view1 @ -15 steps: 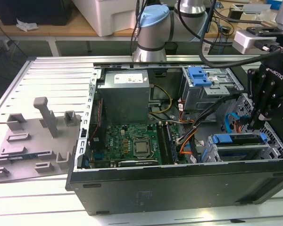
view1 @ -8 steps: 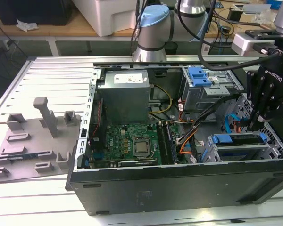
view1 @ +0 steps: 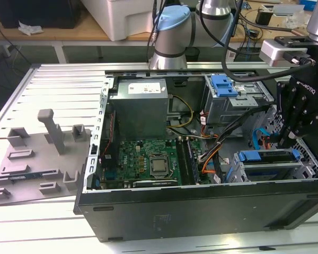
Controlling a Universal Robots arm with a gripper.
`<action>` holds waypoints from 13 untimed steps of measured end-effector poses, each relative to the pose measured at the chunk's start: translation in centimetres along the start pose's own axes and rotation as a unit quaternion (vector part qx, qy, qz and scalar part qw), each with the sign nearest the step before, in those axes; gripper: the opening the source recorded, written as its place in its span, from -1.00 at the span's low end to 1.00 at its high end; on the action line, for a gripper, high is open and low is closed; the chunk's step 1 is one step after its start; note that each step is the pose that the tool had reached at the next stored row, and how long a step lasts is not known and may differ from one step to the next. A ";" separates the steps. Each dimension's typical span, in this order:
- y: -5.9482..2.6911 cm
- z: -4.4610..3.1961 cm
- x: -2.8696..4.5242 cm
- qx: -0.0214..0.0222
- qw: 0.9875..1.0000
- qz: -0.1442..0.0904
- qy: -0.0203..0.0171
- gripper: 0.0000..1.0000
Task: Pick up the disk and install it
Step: 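Insert the first disk wire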
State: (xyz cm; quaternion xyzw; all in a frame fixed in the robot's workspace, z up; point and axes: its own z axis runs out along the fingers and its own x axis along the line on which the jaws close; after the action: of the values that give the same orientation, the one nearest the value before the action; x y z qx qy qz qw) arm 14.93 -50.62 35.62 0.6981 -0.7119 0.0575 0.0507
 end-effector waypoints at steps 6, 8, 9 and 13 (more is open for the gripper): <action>0.00 0.13 -0.01 0.000 1.000 0.001 0.000 -0.66; 0.00 0.18 -0.02 0.000 1.000 0.001 0.000 -0.66; 0.00 0.21 -0.02 0.000 1.000 0.001 0.000 -0.66; 0.00 0.34 -0.04 0.000 1.000 0.001 0.000 -0.66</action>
State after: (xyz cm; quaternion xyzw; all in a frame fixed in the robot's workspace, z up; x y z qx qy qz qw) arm 14.93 -50.64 35.28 0.6973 -0.7127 0.0574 0.0507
